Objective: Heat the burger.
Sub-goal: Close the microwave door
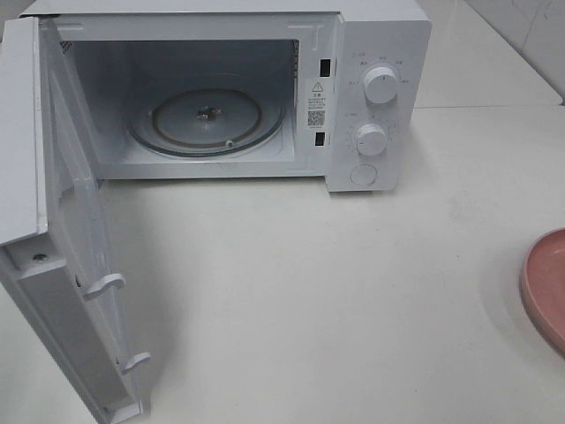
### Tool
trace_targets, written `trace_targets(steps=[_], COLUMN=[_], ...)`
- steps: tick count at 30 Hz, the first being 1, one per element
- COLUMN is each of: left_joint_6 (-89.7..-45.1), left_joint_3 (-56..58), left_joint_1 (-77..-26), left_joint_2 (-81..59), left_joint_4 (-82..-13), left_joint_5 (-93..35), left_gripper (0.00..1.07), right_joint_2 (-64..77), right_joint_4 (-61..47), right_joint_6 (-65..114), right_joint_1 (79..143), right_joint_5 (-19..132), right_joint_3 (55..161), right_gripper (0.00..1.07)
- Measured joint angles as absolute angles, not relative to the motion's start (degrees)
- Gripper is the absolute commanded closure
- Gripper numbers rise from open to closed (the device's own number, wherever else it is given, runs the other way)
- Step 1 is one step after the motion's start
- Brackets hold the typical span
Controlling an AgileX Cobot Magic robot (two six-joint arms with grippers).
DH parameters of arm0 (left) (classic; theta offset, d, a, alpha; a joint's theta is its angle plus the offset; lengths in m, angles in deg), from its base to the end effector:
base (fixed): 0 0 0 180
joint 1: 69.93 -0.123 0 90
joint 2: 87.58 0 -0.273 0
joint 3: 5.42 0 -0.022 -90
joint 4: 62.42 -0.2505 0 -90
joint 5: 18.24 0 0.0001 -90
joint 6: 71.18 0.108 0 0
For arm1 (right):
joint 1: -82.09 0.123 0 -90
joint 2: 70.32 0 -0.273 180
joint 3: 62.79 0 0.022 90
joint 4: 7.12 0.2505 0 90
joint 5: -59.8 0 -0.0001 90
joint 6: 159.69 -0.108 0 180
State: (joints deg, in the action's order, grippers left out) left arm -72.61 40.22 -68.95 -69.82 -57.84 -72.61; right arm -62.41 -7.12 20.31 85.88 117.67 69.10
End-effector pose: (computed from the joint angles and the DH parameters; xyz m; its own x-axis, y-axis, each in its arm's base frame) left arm 0.0494 -0.0079 0.2880 -0.4687 -0.0634 -0.8811 0.0411 0.9948 -0.0934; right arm 0.0237 0.0016 0.2750 -0.4041 -0.0268 -0.9143 -0.0661 0.9978 0.0000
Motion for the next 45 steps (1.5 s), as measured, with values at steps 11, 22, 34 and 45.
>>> trace_targets(steps=[11,22,34,45], left_joint_6=[-72.6,-72.6,-73.2,-78.4], left_joint_3=[40.2,47.6,59.7,58.7], left_joint_1=[-69.0,-69.0,-69.0,-65.1], left_joint_2=[-58.9,-47.1,-29.7,-12.4], left_joint_4=[-60.4,-64.5,-67.1,-79.0], left_joint_5=[-63.8,-45.2,1.3,19.0], left_gripper=[0.93,1.07,1.07,1.07], right_joint_2=[-62.4,-62.4,-62.4,-62.4], right_joint_4=[-7.1,-7.1,-7.1,-7.1], right_joint_6=[20.3,20.3,20.3,20.3], right_joint_1=[85.9,85.9,85.9,85.9], right_joint_5=[117.7,117.7,117.7,117.7], right_joint_3=[69.1,69.1,69.1,69.1], right_gripper=[0.31,0.31,0.31,0.31])
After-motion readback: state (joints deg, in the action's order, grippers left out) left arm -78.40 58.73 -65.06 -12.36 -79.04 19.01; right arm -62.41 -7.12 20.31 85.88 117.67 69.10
